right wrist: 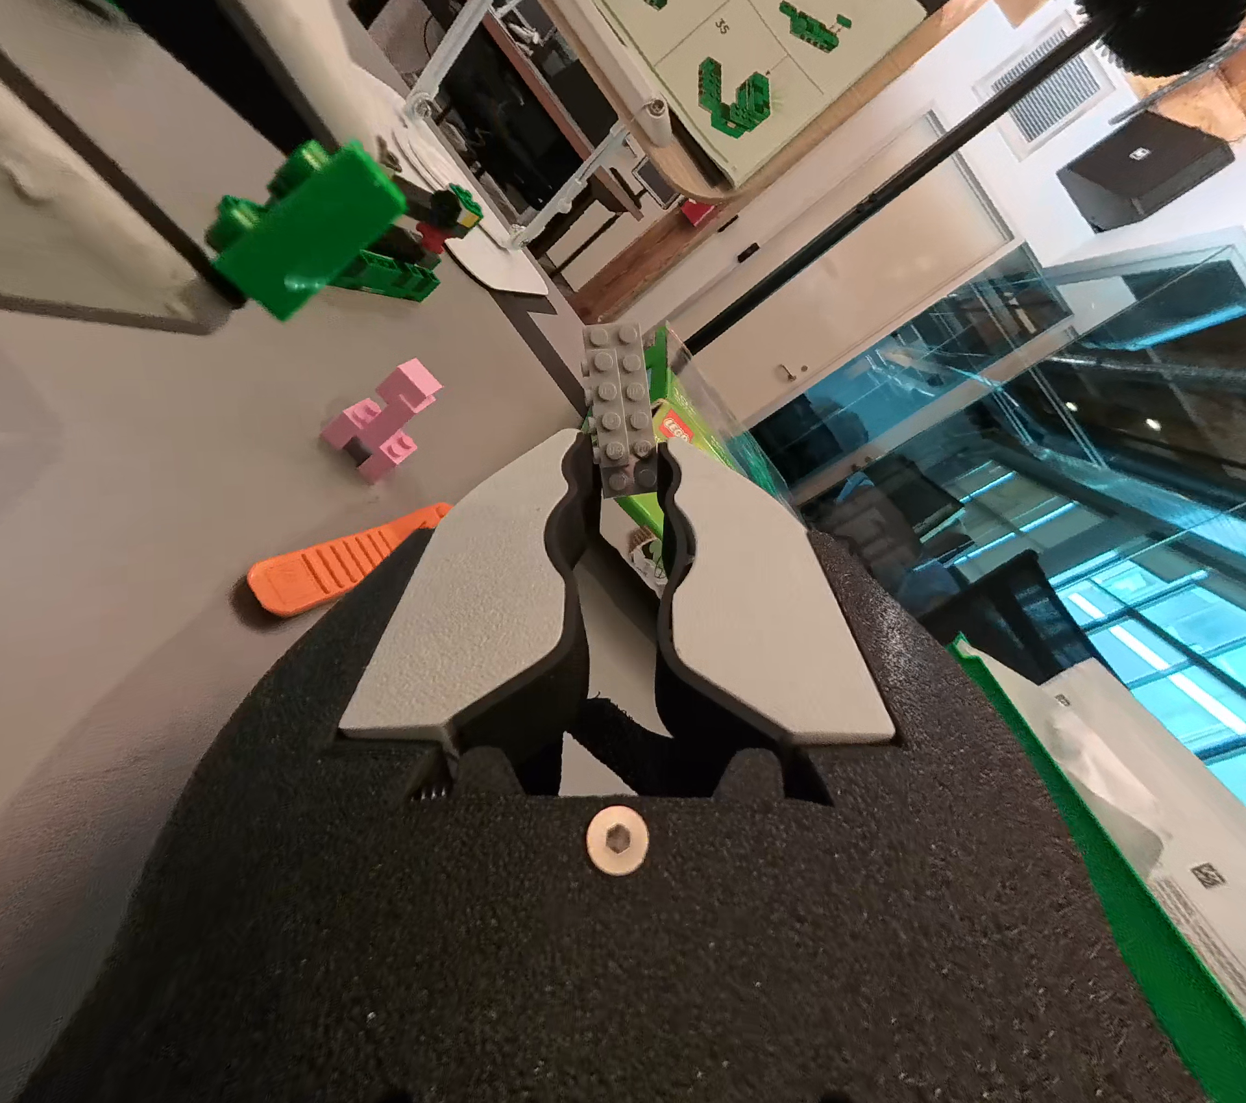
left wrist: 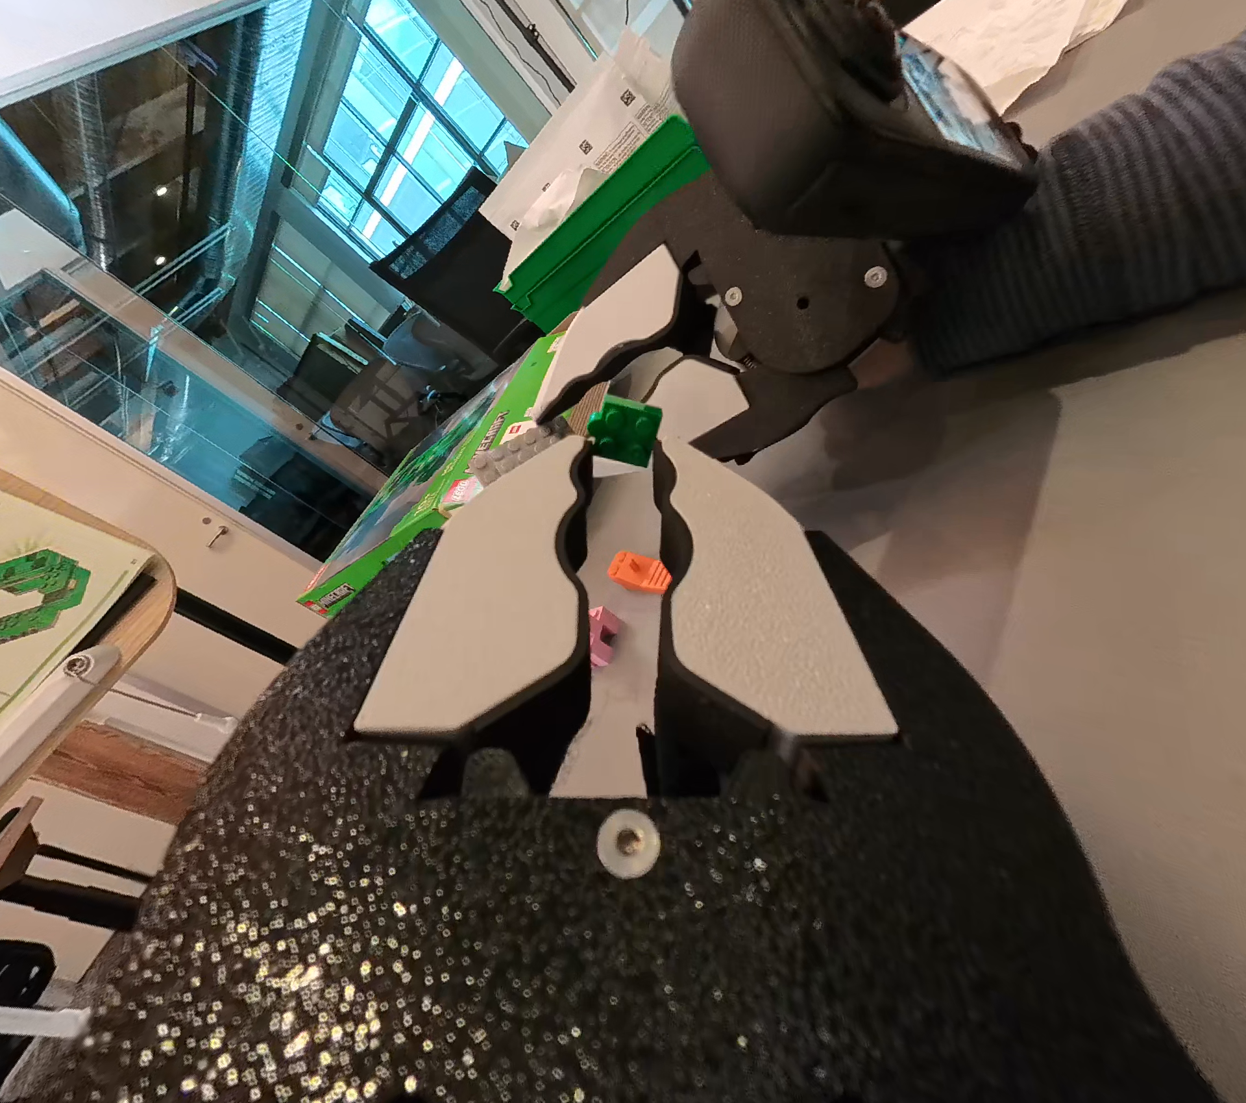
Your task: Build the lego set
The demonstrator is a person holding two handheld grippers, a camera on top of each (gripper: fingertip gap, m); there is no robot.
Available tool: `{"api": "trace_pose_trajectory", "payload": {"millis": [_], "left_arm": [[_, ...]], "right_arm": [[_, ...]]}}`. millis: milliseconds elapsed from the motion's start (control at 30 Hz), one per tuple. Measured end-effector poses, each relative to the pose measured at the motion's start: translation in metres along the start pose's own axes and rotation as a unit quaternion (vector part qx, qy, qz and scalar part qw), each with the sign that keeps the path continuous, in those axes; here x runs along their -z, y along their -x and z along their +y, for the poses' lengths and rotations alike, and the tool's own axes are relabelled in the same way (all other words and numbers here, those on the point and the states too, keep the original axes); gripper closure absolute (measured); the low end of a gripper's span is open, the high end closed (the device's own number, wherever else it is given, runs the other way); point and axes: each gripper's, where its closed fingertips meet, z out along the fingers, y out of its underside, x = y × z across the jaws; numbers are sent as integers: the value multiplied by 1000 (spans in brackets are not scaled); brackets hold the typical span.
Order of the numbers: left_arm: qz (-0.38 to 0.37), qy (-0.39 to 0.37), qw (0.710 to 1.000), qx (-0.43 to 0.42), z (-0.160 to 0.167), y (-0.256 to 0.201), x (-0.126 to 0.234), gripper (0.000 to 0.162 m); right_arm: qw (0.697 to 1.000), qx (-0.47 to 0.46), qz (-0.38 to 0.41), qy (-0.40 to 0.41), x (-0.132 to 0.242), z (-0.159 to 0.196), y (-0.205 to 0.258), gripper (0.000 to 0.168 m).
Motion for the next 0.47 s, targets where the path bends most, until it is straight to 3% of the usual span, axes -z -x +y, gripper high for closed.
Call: {"api": "trace_pose_trajectory", "payload": {"millis": [33, 467], "left_arm": [[1, 0, 1000, 3, 0, 0, 0, 146], [7, 9, 1000, 11, 5, -1, -3, 146]], "right_arm": [[1000, -2, -1, -1, 0, 0, 0, 150], [1000, 6, -18, 5, -2, 0, 7, 150]]}}
